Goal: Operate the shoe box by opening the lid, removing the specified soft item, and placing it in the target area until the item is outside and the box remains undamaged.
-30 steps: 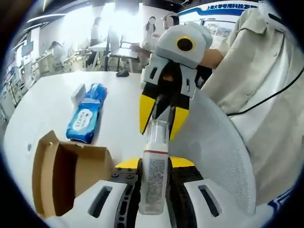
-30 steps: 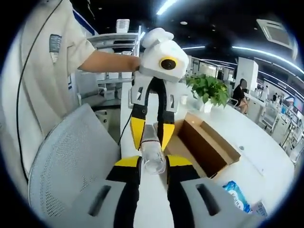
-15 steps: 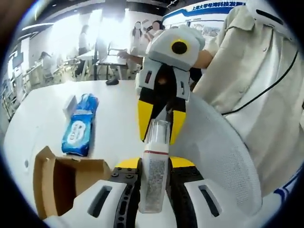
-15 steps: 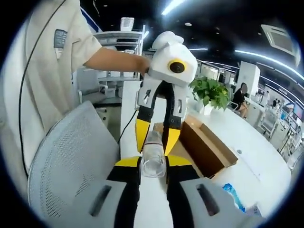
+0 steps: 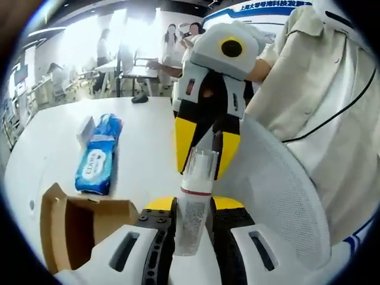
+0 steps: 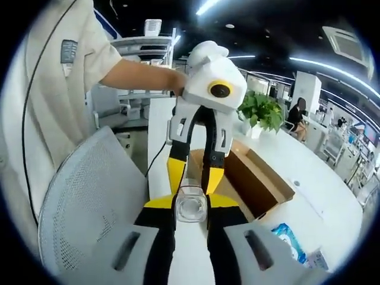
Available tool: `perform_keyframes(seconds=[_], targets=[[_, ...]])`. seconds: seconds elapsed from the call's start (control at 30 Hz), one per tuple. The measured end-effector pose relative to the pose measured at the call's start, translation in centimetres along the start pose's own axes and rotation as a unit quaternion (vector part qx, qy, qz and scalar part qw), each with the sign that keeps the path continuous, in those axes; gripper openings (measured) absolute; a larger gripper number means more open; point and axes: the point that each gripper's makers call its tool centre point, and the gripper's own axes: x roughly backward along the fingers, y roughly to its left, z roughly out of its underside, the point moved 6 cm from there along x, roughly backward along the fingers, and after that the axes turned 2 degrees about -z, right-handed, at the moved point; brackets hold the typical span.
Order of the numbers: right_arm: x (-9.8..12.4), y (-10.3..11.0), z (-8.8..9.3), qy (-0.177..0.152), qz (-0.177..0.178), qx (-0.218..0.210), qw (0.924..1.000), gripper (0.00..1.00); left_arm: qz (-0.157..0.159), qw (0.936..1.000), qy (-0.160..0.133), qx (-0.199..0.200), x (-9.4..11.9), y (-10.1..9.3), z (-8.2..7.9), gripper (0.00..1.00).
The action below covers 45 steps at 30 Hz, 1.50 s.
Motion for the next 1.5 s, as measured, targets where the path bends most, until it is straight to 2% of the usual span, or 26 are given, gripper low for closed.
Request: perform_keyframes(seconds=[0.2,0.53,0.8,1.07,1.23,1.33,1.5], targets=[[0.0,-0.1,0.2,0.022,-0.004,0.0,0.9997,0.15,0.002,1.0,0.006,0.001,-0.3,0.1,0.0,0.21],[0.2,-0.3,0.2,0.055,-0.003,0.043,0.9975,0.15,-0.011,0.9999,0.001,0.0,-1.0,0.5,0.0,0.23],[0.3,-0.6,0.1,0.068,-0.001,0.055,0.9962,0.15,-0.04,0.999,-0.018,-0.005,-0.2,1.2,-0.2,0.33],[0.3,-1.3,-0.2,0.076,0.0,0.065,0.995,0.15,-0.068,0.9971,-0.035,0.003,0.8,1.7,0.2,0.46],[0.6,-2.2,-0.3,0.086,-0.001,0.074,0.9935,0.15,-0.104,0.9922,-0.057,0.039,2.1,2.4,0.9,0.52],[0.9,-3.0,-0.4,0.093,-0.002,0.081,0.9924,0.15,-0.137,0.9859,-0.08,0.053,3.1,2.8,1.0,0.57],[2.0,-5.2,-0.5,0.109,0.001,0.094,0.9896,0.15,-0.176,0.9769,-0.093,0.077,4.5,3.2,1.9,0.67]])
